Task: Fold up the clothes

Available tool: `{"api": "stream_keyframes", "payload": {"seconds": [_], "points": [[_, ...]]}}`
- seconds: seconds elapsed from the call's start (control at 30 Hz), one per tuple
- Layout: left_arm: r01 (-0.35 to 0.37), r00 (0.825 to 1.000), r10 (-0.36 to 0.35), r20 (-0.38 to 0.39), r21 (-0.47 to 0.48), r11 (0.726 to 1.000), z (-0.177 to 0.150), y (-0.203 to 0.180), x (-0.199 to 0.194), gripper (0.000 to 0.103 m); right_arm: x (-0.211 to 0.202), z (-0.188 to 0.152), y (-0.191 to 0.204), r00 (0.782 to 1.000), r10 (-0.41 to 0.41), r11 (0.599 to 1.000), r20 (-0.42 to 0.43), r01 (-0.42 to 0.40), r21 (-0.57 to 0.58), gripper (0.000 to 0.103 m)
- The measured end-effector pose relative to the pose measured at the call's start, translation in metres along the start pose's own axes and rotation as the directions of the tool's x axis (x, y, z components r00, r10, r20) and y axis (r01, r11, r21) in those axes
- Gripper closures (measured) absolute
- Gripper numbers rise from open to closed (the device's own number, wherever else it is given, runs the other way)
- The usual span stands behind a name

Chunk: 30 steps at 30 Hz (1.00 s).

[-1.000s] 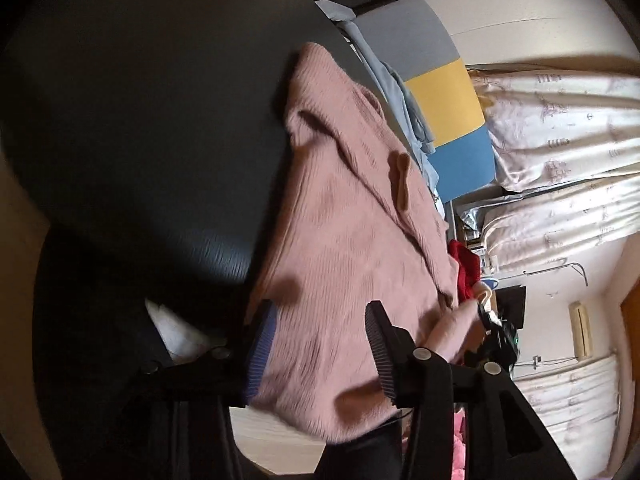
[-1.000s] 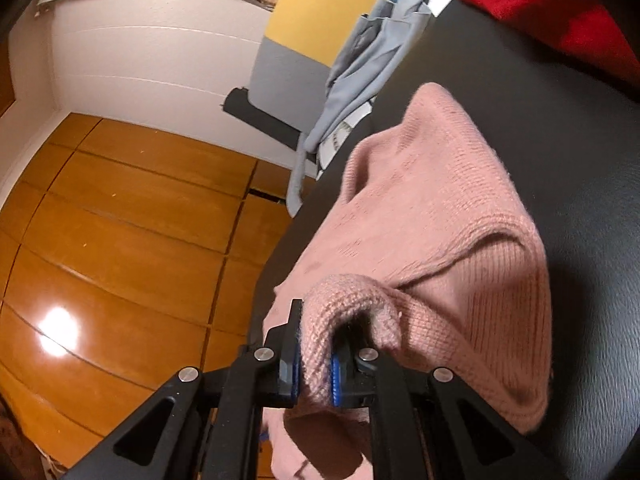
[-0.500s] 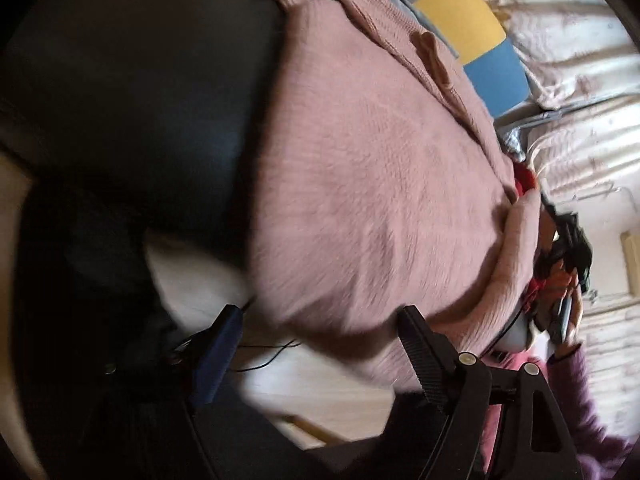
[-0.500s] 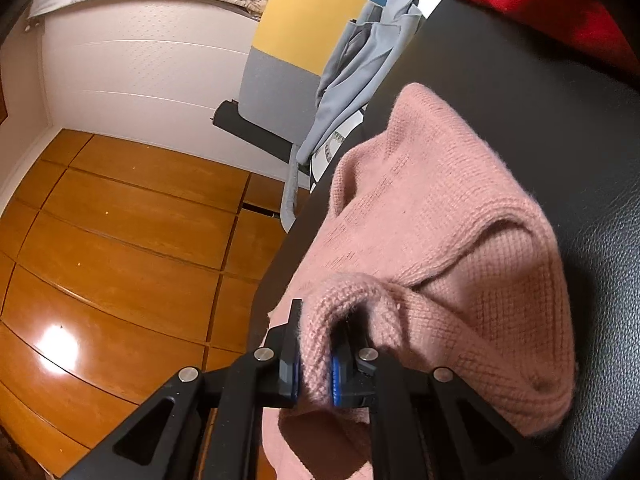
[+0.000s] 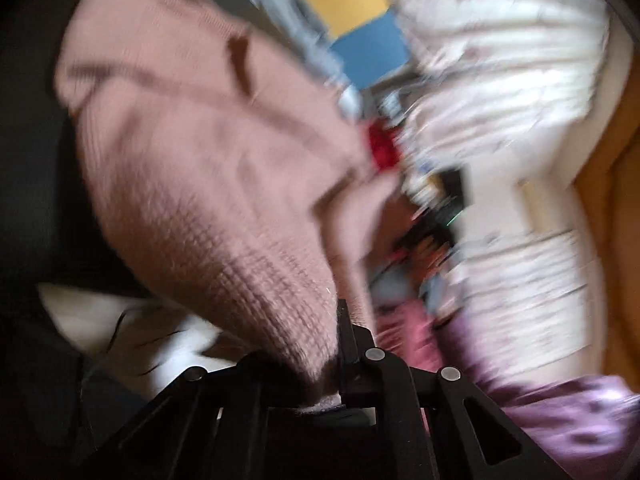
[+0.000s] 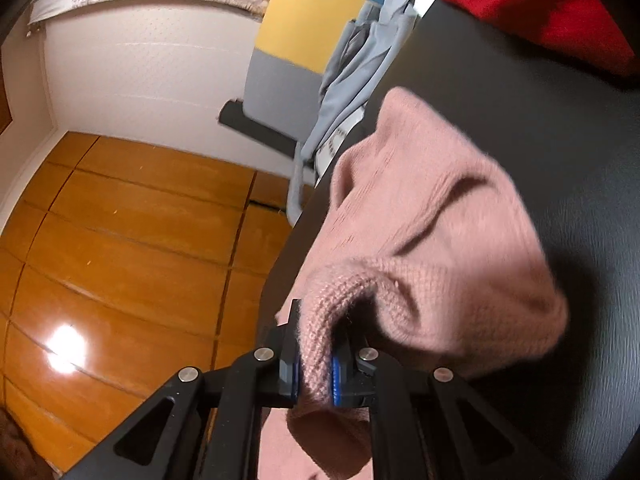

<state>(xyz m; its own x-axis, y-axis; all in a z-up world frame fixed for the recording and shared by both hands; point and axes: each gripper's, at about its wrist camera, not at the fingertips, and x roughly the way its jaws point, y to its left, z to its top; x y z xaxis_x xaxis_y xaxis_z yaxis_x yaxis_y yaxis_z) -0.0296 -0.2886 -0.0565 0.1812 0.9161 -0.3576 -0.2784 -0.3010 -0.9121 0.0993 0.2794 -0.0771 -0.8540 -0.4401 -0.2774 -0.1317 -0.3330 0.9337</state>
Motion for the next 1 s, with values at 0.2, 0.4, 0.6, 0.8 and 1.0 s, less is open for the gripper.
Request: {"api": "stream_keyframes", "payload": {"seconds": [0.2, 0.4, 0.6, 0.8, 1.0], "points": [[0.243, 0.959, -0.198, 0.201, -0.231, 0.942, 0.089, 0.027, -0.037, 0.091, -0.006, 0.009, 0.027, 0.993, 0.114, 0.991, -0.027, -0.112, 0.073, 0.094], [0.196, 0.965, -0.045, 0.259, -0.595, 0.779, 0.168, 0.136, -0.003, 0.088, 0.037, 0.069, -0.014, 0.999, 0.012, 0.966, 0.038, -0.022, 0.258, 0.093], [0.206, 0.966, -0.051, 0.255, -0.629, 0.750, 0.166, 0.166, 0.009, 0.069, 0.069, 0.084, -0.038, 0.994, -0.106, 0.958, -0.023, 0.108, 0.265, 0.083], [0.221, 0.952, -0.064, 0.300, -0.527, 0.821, 0.176, 0.156, -0.017, 0.023, 0.048, 0.085, -0.022, 0.983, -0.178, 0.979, -0.036, 0.181, 0.095, 0.076], [0.009, 0.979, 0.089, 0.184, -0.472, 0.881, 0.179, 0.161, -0.016, 0.069, 0.024, 0.056, -0.048, 0.985, -0.166, 0.969, -0.055, 0.174, 0.175, 0.083]]}}
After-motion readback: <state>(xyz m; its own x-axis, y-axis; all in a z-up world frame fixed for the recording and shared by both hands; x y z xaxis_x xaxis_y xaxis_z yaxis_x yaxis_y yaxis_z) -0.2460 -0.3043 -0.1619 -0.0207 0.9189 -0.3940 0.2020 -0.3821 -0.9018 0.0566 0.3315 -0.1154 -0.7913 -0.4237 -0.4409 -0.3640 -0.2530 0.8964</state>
